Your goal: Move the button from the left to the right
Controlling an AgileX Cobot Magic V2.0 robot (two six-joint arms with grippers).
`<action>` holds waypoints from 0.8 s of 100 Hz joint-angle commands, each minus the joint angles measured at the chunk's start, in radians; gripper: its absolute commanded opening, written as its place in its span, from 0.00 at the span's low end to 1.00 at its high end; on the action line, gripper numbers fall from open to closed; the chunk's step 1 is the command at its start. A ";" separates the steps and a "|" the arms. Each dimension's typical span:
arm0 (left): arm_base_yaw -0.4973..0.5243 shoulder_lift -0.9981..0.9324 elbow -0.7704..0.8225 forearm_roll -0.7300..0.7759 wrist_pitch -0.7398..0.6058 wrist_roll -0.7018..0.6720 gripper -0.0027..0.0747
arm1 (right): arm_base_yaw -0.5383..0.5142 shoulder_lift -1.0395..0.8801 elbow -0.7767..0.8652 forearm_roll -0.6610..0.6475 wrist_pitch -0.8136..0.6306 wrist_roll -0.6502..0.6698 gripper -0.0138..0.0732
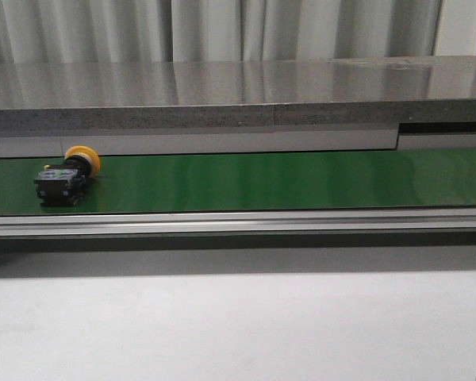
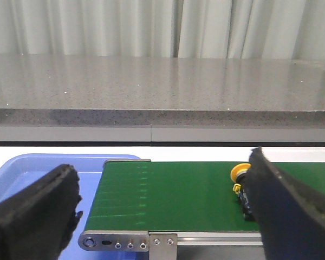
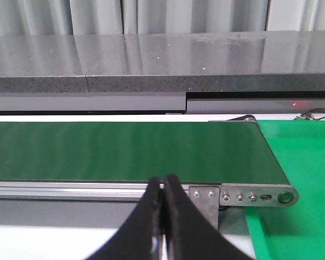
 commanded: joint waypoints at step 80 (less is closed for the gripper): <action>-0.006 0.009 -0.027 -0.005 0.014 0.000 0.01 | -0.007 -0.018 -0.015 -0.008 -0.093 0.000 0.08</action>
